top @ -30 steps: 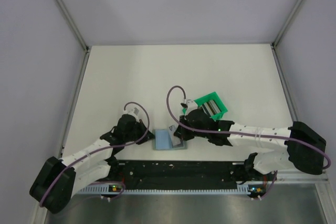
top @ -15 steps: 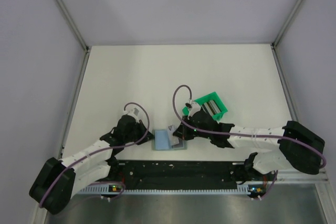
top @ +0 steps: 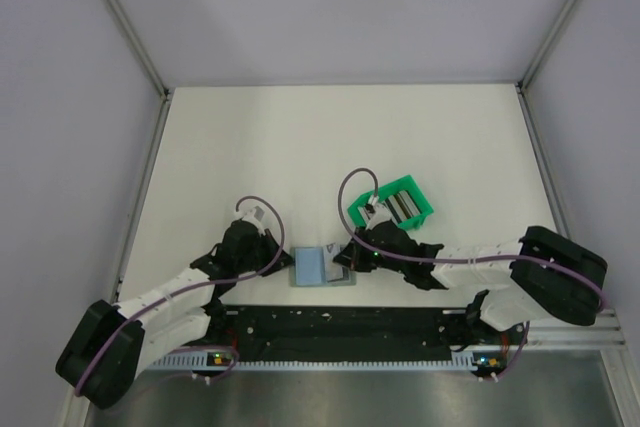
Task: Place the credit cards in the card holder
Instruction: Insert the credit card into the card holder.
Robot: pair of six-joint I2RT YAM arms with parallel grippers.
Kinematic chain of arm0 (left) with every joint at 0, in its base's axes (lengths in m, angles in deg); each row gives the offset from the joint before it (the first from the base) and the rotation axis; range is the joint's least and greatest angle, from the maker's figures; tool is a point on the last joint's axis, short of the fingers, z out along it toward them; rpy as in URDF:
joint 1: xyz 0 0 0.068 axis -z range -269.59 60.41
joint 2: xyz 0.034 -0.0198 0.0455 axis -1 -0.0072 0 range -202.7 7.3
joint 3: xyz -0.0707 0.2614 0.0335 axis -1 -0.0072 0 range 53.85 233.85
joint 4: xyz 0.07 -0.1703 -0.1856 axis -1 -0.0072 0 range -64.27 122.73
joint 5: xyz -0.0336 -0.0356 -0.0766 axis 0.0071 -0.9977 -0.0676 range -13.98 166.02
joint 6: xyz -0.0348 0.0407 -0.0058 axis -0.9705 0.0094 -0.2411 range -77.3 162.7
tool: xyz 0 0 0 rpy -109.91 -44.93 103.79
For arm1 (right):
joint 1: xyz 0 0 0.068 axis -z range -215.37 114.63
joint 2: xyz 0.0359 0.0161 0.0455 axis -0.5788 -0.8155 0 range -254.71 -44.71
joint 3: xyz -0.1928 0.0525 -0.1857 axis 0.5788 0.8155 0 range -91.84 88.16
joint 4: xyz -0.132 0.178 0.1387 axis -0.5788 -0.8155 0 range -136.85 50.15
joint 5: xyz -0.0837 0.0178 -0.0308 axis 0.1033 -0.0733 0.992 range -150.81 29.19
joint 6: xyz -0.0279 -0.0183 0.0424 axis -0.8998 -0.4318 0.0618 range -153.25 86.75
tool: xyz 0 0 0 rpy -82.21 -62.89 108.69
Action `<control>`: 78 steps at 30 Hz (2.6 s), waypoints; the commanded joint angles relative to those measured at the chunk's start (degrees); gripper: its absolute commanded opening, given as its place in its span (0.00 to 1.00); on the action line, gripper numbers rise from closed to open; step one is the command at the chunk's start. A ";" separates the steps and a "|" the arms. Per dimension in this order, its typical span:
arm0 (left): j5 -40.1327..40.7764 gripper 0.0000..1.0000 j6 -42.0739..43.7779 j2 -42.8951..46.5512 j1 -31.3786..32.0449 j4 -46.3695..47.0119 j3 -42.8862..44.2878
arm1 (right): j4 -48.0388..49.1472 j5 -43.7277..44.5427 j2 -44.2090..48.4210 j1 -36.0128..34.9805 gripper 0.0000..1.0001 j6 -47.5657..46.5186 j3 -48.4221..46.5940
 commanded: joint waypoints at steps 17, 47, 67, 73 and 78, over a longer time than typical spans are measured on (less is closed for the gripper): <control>0.40 0.00 -0.46 0.32 -0.09 2.40 -2.03 | 7.65 -0.59 -3.92 0.57 0.00 5.00 1.36; 0.31 0.00 -1.17 0.59 -0.09 2.31 -1.94 | 7.90 -0.15 -3.92 0.66 0.00 6.22 2.06; 0.31 0.00 -1.17 0.76 -0.09 2.40 -2.12 | 11.51 -1.91 -6.39 0.57 0.00 7.28 1.79; 0.31 0.00 -1.17 0.76 -0.09 2.40 -2.20 | 3.44 1.69 -3.40 0.57 0.00 6.23 1.00; 0.23 0.00 -1.08 0.67 -0.09 2.40 -2.12 | 1.67 3.10 -0.94 0.57 0.00 5.08 1.18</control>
